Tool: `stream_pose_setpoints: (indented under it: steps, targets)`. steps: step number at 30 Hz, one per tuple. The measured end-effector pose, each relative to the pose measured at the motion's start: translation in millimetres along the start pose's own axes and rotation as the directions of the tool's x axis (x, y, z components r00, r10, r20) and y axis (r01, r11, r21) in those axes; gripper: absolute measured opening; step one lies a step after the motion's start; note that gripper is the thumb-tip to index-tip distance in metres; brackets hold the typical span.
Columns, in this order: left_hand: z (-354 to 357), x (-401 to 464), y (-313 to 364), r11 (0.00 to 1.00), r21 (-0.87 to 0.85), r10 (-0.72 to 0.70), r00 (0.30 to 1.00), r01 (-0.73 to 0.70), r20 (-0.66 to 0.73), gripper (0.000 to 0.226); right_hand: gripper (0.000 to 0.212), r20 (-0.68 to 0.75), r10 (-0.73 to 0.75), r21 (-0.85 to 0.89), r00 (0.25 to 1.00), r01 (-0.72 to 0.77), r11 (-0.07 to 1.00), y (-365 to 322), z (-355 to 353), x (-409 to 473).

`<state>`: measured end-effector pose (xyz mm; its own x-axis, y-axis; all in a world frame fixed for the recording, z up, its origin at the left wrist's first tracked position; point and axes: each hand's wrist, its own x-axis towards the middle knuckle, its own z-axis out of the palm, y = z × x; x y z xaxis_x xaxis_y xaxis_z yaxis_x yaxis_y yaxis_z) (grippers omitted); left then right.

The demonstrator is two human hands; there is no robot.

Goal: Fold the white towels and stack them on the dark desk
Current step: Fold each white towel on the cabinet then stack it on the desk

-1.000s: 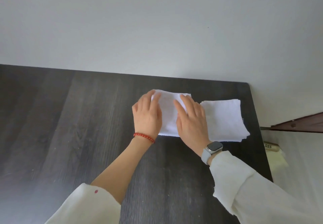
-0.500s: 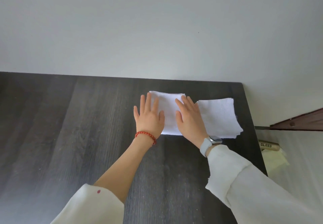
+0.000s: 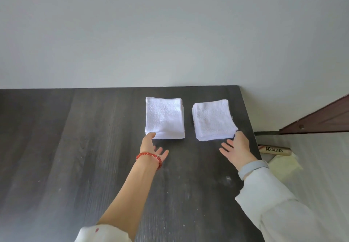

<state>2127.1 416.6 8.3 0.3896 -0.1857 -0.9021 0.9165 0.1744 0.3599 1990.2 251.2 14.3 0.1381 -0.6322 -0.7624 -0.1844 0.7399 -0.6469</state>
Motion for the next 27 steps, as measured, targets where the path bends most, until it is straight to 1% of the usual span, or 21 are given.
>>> stream_pose_setpoints:
  steps: [3,6,8,10,12,15,18,20,21,24,27]
  targets:
    - [13,1,5,0.999,-0.043,-0.012,1.0,0.012,-0.003,0.064,0.04,0.088,0.126,0.049,0.988,-0.131,0.99,-8,-3,10]
    - [21,3,8,0.997,-0.072,-0.014,1.0,0.013,-0.014,0.065,0.03,0.151,0.193,0.119,0.97,-0.211,0.97,-13,-1,15]
    - [27,4,10,0.994,-0.104,-0.022,1.0,0.023,0.005,0.062,0.028,0.176,0.193,0.134,0.965,-0.218,0.967,-14,5,20]
    - [33,6,11,0.994,-0.109,-0.014,1.0,0.015,0.008,0.059,0.032,0.162,0.193,0.137,0.968,-0.216,0.967,-15,12,25]
    - [39,11,13,0.994,-0.105,-0.001,1.0,-0.001,-0.015,0.063,0.035,0.158,0.178,0.121,0.971,-0.198,0.973,-17,19,29]
    - [47,18,14,0.994,-0.104,0.02,0.999,-0.023,-0.032,0.068,0.032,0.18,0.162,0.144,0.97,-0.189,0.971,-20,29,38]
    - [57,26,18,0.99,-0.137,0.04,0.999,-0.044,-0.029,0.066,0.035,0.192,0.144,0.069,0.971,-0.16,0.985,-25,40,44]
    - [64,30,20,0.987,-0.154,0.046,0.999,-0.049,-0.022,0.063,0.035,0.192,0.135,0.052,0.972,-0.147,0.988,-28,49,48]
    - [67,32,21,0.985,-0.165,0.048,0.999,-0.051,-0.022,0.062,0.034,0.191,0.135,0.063,0.972,-0.149,0.987,-29,53,51]
    - [81,34,21,0.977,-0.203,0.057,0.998,-0.06,-0.023,0.061,0.032,0.201,0.161,0.18,0.966,-0.198,0.963,-33,67,56]
    - [93,39,25,0.973,-0.219,0.075,0.997,-0.078,-0.024,0.062,0.038,0.172,0.169,0.198,0.971,-0.202,0.959,-40,78,62]
